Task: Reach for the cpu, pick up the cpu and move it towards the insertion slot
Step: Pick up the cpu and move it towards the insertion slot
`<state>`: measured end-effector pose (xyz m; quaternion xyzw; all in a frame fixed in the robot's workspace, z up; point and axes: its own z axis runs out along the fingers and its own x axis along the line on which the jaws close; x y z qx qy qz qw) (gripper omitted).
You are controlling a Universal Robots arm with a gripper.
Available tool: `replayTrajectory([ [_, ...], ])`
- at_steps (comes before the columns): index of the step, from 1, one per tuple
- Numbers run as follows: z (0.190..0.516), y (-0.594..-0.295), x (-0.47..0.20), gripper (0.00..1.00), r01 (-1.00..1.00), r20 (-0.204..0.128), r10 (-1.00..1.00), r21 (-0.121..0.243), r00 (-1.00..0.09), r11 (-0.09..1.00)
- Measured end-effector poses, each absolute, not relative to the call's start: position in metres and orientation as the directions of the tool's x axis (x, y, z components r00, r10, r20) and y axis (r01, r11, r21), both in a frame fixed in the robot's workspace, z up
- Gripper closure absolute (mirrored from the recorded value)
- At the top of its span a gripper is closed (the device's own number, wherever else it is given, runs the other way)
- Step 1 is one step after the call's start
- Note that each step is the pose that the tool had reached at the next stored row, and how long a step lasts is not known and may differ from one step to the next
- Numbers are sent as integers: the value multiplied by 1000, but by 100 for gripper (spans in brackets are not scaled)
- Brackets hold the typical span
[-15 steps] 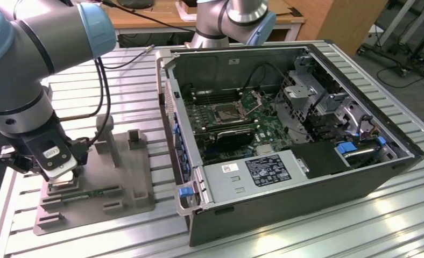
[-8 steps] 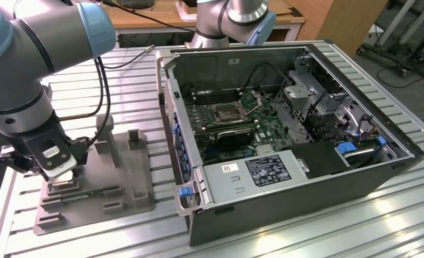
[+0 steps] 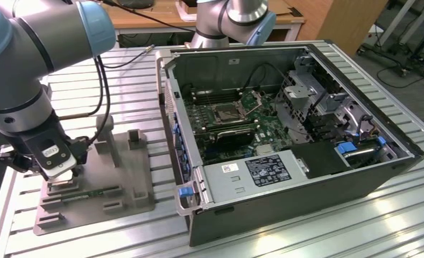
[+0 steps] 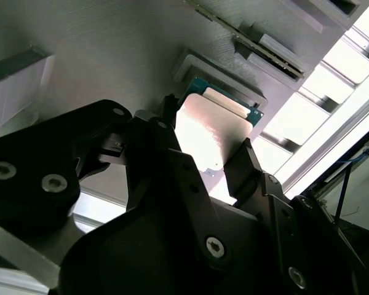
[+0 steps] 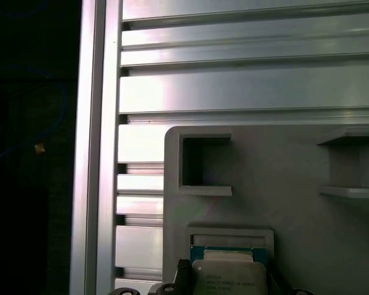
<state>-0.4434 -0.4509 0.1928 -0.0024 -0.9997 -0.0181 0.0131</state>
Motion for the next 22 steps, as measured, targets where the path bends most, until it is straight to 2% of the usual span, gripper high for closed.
replayTrajectory([
  [22,201,-451,-443,45,5,26,4,36,-1000,999],
])
